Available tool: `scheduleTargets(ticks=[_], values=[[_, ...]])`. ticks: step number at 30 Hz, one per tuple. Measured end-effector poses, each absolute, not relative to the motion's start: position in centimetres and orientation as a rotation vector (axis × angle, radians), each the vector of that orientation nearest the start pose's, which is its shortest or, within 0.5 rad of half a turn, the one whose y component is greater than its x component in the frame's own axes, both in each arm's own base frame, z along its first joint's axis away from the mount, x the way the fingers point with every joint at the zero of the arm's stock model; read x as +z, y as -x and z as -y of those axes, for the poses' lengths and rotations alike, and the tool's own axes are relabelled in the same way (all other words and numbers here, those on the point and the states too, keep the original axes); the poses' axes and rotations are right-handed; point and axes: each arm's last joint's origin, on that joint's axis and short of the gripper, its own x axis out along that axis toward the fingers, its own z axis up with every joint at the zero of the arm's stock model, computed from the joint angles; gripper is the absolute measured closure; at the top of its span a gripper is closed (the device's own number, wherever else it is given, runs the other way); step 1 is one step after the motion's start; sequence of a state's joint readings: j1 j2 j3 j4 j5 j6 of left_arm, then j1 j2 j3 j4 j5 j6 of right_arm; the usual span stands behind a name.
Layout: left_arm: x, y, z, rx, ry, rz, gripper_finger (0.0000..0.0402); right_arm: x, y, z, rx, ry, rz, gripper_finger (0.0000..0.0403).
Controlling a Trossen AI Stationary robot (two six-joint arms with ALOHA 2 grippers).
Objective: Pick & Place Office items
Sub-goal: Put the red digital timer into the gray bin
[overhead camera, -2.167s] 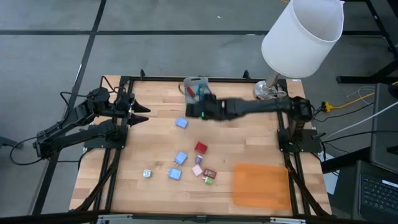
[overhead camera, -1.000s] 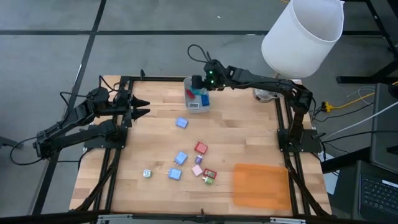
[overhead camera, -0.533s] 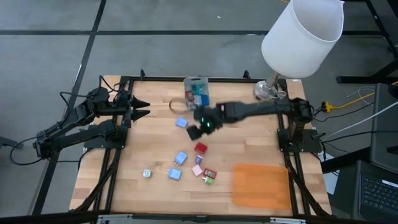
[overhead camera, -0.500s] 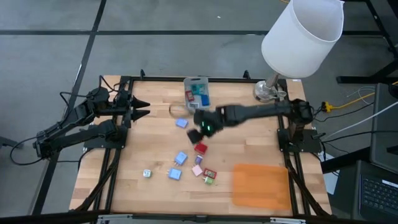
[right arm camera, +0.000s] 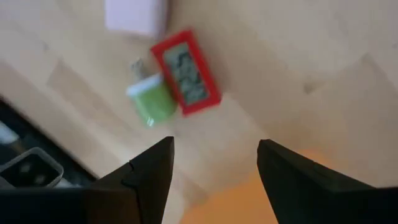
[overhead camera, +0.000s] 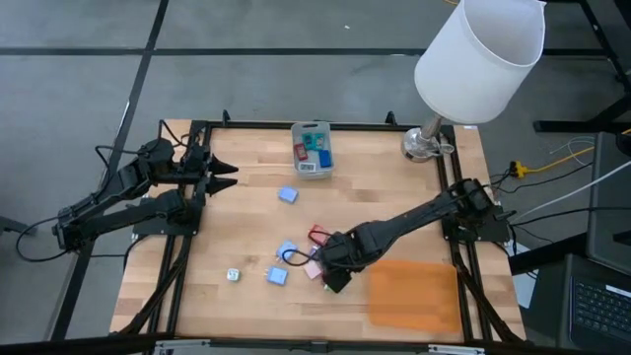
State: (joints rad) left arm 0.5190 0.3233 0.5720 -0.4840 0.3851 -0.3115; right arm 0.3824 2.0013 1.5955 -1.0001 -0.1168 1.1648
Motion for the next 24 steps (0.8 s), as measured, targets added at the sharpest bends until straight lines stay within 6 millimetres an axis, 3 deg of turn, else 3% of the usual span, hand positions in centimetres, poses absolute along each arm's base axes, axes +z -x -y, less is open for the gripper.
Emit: scheduleTargets(ticks=[8, 24], values=[[28.1, -7.8, -3.2, 0.169, 0.408, -0.221, 0.0190, 18.7, -37.8, -14.8, -0.414, -0.752, -1.437, 0.0175], [27.4, -7.6, -3.2, 0.204, 0.389, -0.287, 0.0190, 16.7, -39.6, -13.3, -0.406, -0.770, -1.412, 0.0175]])
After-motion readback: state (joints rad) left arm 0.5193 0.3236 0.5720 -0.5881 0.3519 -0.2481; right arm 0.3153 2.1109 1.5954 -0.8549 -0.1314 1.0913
